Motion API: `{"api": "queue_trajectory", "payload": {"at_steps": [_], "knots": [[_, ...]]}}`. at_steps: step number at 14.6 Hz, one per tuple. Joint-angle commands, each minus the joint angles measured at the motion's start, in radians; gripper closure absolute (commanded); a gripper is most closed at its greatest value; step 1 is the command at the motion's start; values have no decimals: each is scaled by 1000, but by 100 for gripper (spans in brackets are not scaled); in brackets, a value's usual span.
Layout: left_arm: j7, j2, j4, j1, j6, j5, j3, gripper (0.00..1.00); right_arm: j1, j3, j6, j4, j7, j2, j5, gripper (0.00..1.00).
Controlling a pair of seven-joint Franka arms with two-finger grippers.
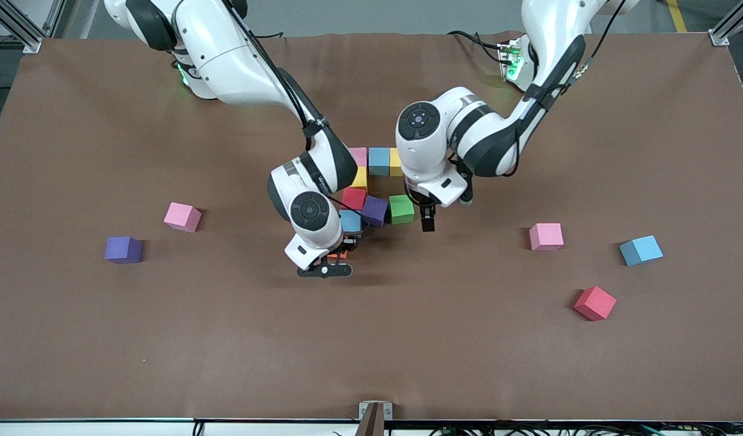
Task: Arrange 11 blocks into digit 3
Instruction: 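Lower the orange cube with the right gripper while the left gripper reaches pink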
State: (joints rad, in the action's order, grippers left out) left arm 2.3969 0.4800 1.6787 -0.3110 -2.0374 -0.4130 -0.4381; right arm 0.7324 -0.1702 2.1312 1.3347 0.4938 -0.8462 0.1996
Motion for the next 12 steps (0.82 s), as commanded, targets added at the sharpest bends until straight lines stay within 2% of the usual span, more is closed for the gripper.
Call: {"api": "queue_trajectory", "payload": {"at_steps": [1, 6, 12], "knots": [[-193, 3, -92, 52, 66, -7, -7, 0, 15, 1, 27, -19, 20, -24, 32, 51], [-633, 15, -131, 185, 65, -9, -4, 0, 24, 9, 32, -23, 46, -33, 34, 51], [-1192, 77, -161, 316, 52, -15, 2, 0, 41, 9, 30, -52, 77, -53, 32, 51]]}}
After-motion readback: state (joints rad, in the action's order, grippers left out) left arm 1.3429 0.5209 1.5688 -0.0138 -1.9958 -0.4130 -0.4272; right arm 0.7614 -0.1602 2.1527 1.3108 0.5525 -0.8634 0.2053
